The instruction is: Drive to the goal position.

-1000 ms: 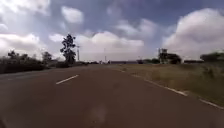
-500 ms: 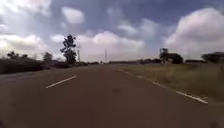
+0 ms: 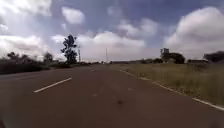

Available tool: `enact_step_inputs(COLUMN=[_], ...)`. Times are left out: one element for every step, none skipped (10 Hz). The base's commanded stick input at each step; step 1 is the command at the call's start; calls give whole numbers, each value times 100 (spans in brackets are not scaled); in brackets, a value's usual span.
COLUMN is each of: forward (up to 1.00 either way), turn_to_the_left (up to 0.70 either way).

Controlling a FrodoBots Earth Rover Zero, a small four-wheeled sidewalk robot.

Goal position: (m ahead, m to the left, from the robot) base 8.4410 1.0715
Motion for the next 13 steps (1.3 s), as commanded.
enact_step_inputs(forward=[100, 100, 100, 100, 100, 100, 100, 100, 100, 100, 100, 100, 100], turn_to_the_left=[0, 0, 0, 0, 0, 0, 0, 0, 0, 0, 0, 0, 0])
